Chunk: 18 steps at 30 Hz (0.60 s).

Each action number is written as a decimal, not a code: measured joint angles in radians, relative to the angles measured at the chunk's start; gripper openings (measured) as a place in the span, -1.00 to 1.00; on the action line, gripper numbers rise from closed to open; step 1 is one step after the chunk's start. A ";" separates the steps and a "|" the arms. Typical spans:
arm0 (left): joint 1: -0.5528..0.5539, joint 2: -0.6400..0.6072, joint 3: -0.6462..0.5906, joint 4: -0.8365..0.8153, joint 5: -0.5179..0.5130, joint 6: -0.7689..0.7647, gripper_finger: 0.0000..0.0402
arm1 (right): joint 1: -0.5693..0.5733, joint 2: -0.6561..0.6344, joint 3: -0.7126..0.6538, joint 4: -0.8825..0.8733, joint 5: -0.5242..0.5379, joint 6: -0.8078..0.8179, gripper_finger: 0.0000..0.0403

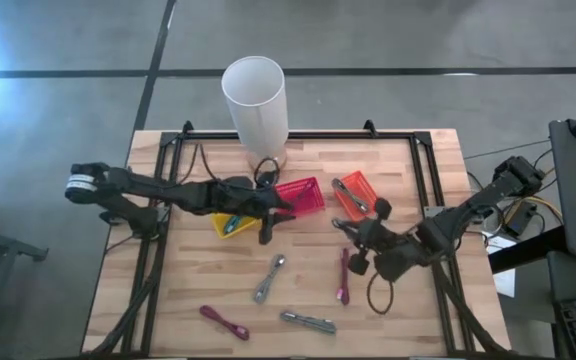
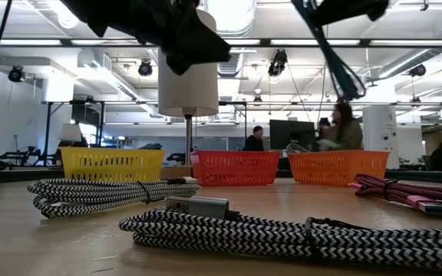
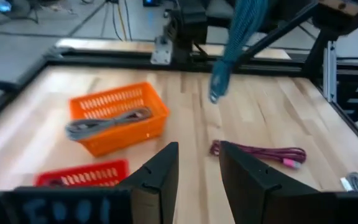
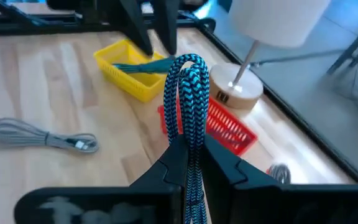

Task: Pick & Place USB Port
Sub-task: Put the blue charger cable into the yellow bin

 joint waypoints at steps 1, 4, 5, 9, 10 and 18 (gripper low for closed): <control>-0.005 0.015 0.000 0.010 0.000 -0.011 -0.39 | -0.017 0.000 0.000 0.024 -0.026 -0.043 -0.88; -0.024 0.062 0.000 0.074 0.000 -0.024 -0.39 | -0.068 0.002 0.000 0.078 -0.116 -0.124 -0.88; -0.030 0.076 0.000 0.101 0.000 -0.023 -0.39 | -0.083 0.000 0.000 0.082 -0.134 -0.145 -0.88; -0.042 0.116 0.000 0.171 0.000 -0.014 -0.39 | -0.140 -0.061 0.000 0.092 -0.171 -0.277 -0.88; -0.043 0.119 0.000 0.175 0.000 -0.009 -0.39 | -0.153 -0.086 0.000 0.098 -0.171 -0.296 -0.88; -0.043 0.119 0.000 0.189 -0.014 0.004 -0.39 | -0.280 -0.238 -0.269 0.616 -0.462 -0.424 -0.88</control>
